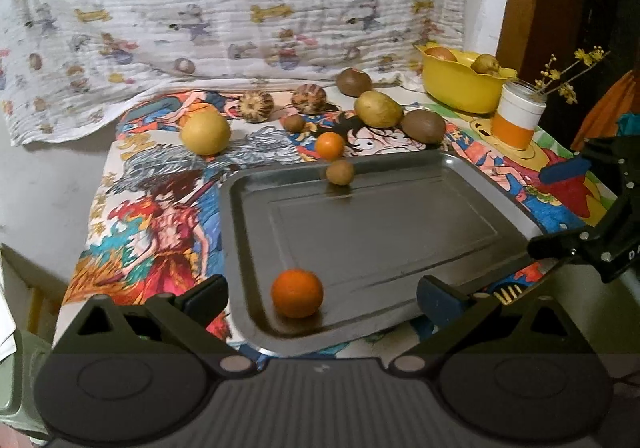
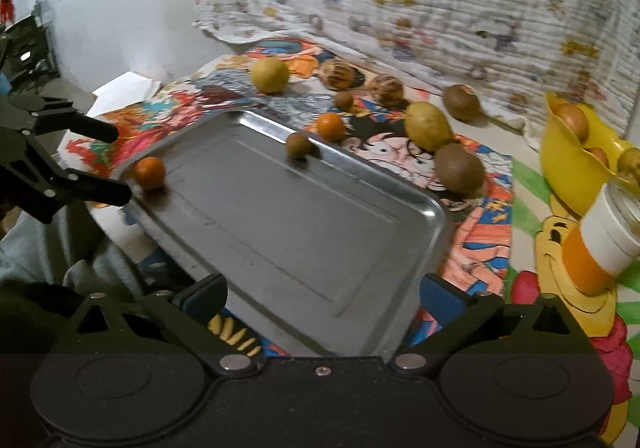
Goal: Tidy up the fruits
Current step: 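Grasp a large yellow citrus with the left gripper while the right gripper grasps an orange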
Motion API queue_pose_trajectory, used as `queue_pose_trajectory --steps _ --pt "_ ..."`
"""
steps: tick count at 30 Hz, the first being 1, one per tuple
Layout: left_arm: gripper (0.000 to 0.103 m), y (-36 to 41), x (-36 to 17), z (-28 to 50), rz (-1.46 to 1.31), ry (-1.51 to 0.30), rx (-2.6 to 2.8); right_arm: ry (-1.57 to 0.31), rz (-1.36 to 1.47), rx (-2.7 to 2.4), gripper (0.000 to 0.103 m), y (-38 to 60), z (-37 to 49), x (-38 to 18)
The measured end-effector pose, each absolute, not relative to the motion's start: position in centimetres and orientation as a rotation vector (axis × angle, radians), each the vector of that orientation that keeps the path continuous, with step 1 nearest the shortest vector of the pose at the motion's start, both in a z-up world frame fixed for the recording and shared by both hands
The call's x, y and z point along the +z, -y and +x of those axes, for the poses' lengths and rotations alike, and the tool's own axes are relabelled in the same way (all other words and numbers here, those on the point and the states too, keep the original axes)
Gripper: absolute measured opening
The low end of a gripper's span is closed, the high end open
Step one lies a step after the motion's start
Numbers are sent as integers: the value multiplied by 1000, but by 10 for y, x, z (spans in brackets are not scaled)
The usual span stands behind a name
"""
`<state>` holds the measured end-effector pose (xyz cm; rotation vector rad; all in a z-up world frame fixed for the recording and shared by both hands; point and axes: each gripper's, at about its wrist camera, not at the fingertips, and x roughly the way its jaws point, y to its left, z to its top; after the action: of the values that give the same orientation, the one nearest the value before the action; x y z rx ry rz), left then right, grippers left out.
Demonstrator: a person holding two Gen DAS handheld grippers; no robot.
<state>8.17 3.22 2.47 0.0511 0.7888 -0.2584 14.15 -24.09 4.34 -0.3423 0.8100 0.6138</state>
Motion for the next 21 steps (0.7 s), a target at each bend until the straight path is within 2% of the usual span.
queue_pose_trajectory --steps 21 --pt "102 -18 35 177 94 -818 -321 -739 -295 545 102 239 223 61"
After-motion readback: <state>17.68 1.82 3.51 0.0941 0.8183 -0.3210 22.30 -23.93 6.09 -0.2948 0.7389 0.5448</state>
